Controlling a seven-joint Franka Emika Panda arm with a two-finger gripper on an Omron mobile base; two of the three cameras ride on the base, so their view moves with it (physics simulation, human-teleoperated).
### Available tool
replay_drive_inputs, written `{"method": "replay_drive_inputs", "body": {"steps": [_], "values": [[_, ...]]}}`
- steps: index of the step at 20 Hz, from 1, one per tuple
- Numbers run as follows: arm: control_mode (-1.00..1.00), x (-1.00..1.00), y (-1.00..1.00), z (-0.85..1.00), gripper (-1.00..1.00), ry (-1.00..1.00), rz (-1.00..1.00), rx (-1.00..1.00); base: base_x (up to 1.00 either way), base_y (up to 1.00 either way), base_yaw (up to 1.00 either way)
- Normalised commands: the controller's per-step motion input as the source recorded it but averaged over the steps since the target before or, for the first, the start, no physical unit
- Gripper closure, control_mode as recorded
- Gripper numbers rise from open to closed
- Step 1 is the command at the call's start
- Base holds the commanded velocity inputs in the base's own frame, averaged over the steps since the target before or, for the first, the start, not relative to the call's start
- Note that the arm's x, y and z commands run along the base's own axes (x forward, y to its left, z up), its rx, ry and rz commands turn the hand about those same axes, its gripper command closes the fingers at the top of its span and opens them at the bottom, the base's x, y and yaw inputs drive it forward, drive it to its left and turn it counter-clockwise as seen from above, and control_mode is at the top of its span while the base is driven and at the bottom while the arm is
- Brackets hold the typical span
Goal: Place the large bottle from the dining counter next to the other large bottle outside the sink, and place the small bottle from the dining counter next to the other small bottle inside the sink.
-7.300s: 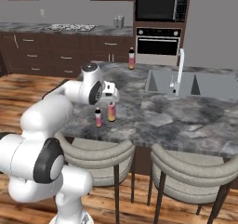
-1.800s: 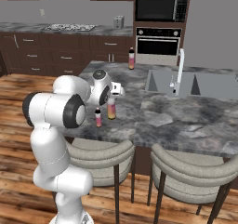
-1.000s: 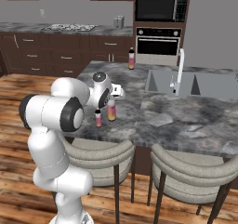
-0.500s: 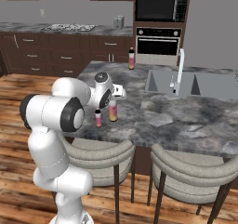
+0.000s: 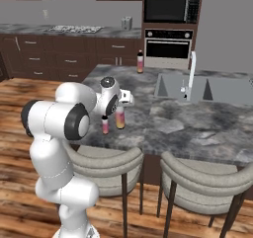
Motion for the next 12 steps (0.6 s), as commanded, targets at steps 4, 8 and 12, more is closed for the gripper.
{"method": "replay_drive_inputs", "body": {"steps": [4, 8, 12], "values": [[1.0, 0.0, 0.0, 0.0, 1.0, 0.0, 0.0, 0.0, -0.46, 0.0, 0.0], [1.0, 0.0, 0.0, 0.0, 1.0, 0.0, 0.0, 0.0, -0.5, 0.0, 0.0], [1.0, 0.0, 0.0, 0.0, 1.0, 0.0, 0.0, 0.0, -0.58, 0.0, 0.0]]}}
